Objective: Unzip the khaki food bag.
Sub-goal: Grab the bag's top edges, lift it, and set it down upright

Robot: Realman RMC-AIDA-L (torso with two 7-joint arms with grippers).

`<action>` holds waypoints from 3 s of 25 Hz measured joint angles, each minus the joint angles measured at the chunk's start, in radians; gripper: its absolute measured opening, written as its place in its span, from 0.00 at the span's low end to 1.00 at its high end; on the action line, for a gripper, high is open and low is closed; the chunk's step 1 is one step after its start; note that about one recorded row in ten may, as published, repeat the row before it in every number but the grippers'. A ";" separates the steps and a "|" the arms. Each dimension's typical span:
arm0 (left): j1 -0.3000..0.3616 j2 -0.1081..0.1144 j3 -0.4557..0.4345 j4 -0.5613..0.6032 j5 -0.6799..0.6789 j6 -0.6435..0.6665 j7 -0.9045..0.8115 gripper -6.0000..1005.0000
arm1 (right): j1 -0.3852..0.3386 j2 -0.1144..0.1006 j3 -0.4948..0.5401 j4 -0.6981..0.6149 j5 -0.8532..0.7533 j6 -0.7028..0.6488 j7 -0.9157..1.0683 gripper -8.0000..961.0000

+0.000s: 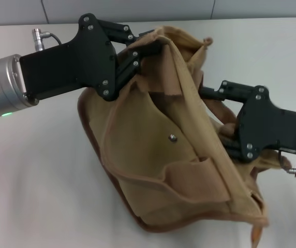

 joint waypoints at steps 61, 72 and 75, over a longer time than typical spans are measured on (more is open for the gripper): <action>-0.014 0.000 -0.006 -0.013 -0.014 -0.005 0.005 0.11 | -0.115 0.003 -0.073 -0.008 0.136 0.059 -0.119 0.05; -0.015 -0.001 0.001 -0.014 -0.031 -0.021 0.005 0.12 | -0.280 -0.001 0.152 0.062 0.050 -0.164 -0.119 0.10; -0.016 -0.001 0.001 -0.015 -0.031 -0.022 0.005 0.12 | -0.292 -0.003 0.247 0.102 -0.016 -0.244 -0.119 0.12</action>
